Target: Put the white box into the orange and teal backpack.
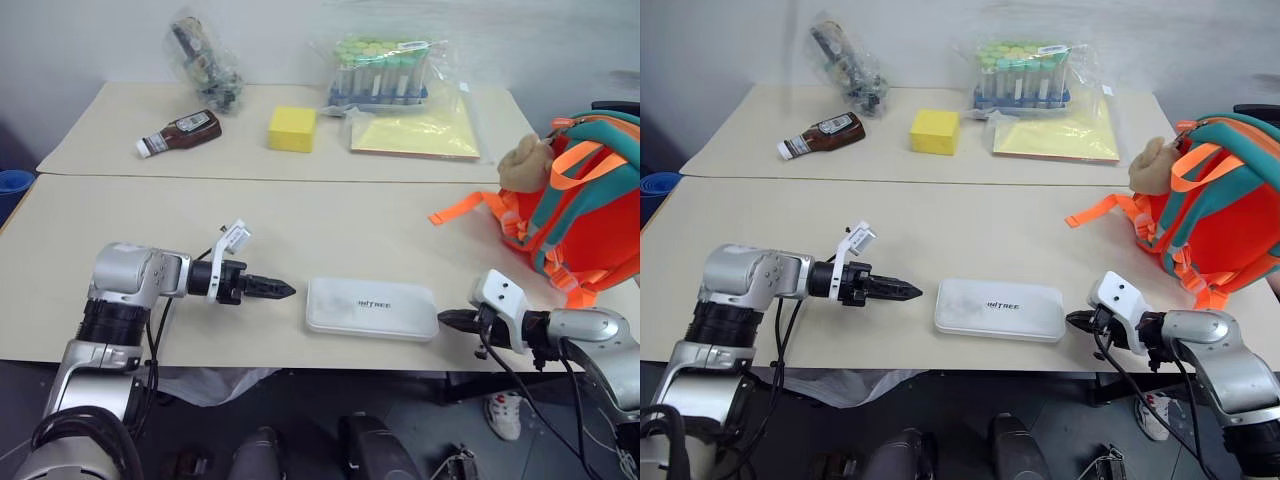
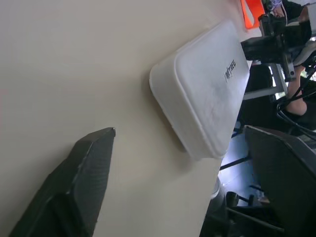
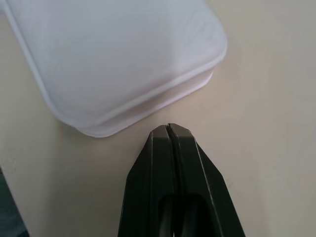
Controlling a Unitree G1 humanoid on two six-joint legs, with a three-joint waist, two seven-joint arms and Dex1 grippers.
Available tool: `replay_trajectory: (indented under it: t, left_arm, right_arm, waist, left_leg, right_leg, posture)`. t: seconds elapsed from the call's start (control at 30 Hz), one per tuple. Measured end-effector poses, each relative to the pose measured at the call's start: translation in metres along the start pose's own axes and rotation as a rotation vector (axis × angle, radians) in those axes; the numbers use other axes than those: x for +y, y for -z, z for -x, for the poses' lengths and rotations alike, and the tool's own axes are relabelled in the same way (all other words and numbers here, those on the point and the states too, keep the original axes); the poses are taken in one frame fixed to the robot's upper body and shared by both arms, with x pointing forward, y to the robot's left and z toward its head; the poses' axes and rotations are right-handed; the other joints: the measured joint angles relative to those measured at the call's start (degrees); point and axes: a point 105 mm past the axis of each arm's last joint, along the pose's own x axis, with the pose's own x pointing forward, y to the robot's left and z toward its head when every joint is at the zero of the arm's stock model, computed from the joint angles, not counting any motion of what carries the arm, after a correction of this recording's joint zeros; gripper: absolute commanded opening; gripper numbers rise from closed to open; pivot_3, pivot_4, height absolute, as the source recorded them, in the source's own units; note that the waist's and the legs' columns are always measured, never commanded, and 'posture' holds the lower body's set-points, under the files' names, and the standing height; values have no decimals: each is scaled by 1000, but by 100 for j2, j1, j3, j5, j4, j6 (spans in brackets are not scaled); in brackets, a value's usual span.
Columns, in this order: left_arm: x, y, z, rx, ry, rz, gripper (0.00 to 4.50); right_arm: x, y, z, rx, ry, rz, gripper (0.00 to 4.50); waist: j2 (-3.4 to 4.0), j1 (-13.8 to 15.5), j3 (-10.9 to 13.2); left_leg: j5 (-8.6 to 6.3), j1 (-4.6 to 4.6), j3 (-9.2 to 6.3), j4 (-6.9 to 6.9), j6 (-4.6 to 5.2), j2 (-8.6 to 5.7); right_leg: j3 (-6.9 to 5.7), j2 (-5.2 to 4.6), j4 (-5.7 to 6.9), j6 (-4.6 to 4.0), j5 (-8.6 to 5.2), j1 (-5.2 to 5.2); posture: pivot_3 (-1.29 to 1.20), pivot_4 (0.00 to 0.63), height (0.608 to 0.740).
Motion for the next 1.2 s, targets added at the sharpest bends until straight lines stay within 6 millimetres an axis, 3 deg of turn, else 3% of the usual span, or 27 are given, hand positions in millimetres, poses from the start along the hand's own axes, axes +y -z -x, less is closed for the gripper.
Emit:
replay_trajectory:
  t: [0.23, 0.43, 0.6, 0.77, 0.93, 0.97, 1.07, 1.2]
  left_arm:
    - [-8, 1, -29, 89, -1, -28, 4235]
    - [-21, -8, -59, 83, 58, 54, 4235]
    - [-26, -11, -67, 76, 74, 66, 4235]
    - [-26, -13, -60, 57, 87, 87, 2693]
    - [-40, -19, -50, 17, 192, 101, 1296]
    - [-41, -19, -48, 14, 193, 98, 1222]
    - [-40, -18, -40, -11, 183, 104, 1221]
    - [-36, -19, -28, -69, 172, 120, 1221]
  right_arm:
    - [4, -7, -11, -29, 6, -10, 0]
    - [9, -14, -18, -51, 5, -11, 0]
    - [9, -15, -20, -58, 18, -18, 0]
    - [14, -10, -19, -51, 17, -31, 0]
    - [12, -7, -6, -72, 80, -66, 0]
    - [10, -9, -2, -85, 104, -82, 0]
    - [1, -10, 22, -135, 209, -166, 548]
    - [-13, -8, 69, -195, 375, -293, 1820]
  waist:
    - [1, 41, -1]
    - [1, 167, -1]
    - [1, 161, -1]
    - [0, 138, -1]
    - [-1, 136, 0]
    - [-1, 130, 0]
    - [-1, 132, 0]
    - [-1, 153, 0]
  left_leg:
    - [7, 3, -4, 0, -9, -4]
    - [1, -3, -5, 5, 3, -11]
    - [0, -6, -4, 4, -3, -8]
    - [3, -7, -4, -3, -17, -1]
    - [4, -7, -3, -3, -21, -1]
    - [4, -7, -3, -3, -21, -1]
    - [6, -4, -4, -7, -24, 1]
    - [6, -5, -6, -8, -24, 0]
  right_leg:
    - [1, -3, 2, -1, 0, 3]
    - [2, -8, -4, 1, 0, 4]
    - [1, -7, -7, 1, 0, 2]
    - [0, 0, -6, -1, -1, -4]
    - [-1, -2, -6, -2, -1, -4]
    - [0, -2, -6, -2, -1, -4]
    - [-1, 0, -3, -2, -1, -4]
    - [-2, -3, -4, -2, -1, -4]
  posture:
    - [0, 150, 740]
    - [0, 150, 740]
    - [0, 150, 740]
    - [0, 150, 740]
    - [0, 150, 740]
    - [0, 150, 740]
    - [0, 150, 740]
    - [0, 150, 740]
